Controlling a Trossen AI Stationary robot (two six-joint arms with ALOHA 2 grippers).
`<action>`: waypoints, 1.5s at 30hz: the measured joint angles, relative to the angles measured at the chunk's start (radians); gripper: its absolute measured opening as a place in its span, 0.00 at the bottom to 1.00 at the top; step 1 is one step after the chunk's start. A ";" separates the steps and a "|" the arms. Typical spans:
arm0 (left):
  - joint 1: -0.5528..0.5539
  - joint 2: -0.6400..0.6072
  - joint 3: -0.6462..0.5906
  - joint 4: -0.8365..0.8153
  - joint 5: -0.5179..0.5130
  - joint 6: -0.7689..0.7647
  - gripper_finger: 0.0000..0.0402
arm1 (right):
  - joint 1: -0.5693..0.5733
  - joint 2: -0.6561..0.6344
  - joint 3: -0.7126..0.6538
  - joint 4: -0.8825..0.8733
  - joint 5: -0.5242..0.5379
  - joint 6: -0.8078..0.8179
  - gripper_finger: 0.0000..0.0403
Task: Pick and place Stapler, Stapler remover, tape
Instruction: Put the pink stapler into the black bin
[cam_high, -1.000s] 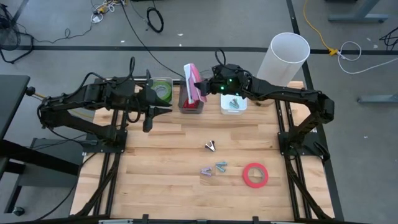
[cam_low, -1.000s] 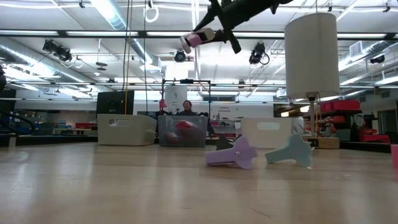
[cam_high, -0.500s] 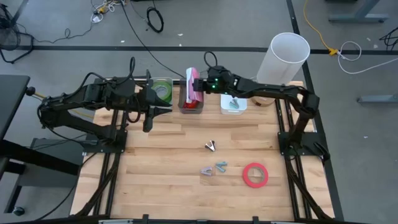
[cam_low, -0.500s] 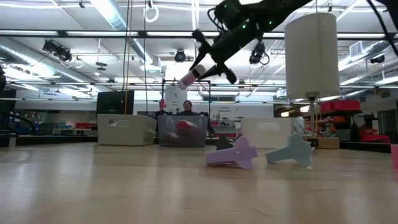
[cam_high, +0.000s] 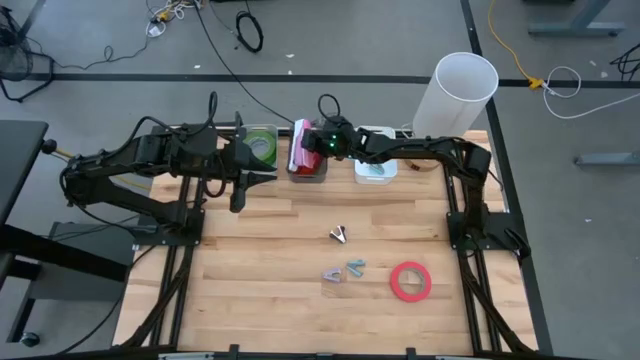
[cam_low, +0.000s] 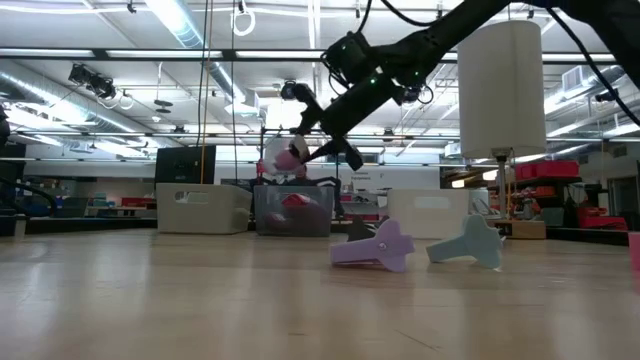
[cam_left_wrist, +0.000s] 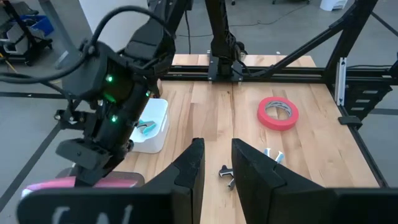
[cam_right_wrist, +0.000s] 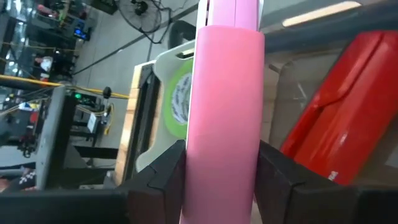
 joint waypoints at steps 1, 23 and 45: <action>0.000 0.000 0.000 0.000 0.000 0.000 0.21 | 0.000 0.007 0.000 0.001 0.001 0.005 0.37; 0.000 0.000 0.000 0.000 0.000 -0.001 0.21 | -0.010 0.020 0.000 0.002 0.034 0.121 0.39; 0.000 0.000 0.000 0.000 0.000 0.000 0.21 | -0.018 0.020 0.000 -0.016 0.034 0.199 0.67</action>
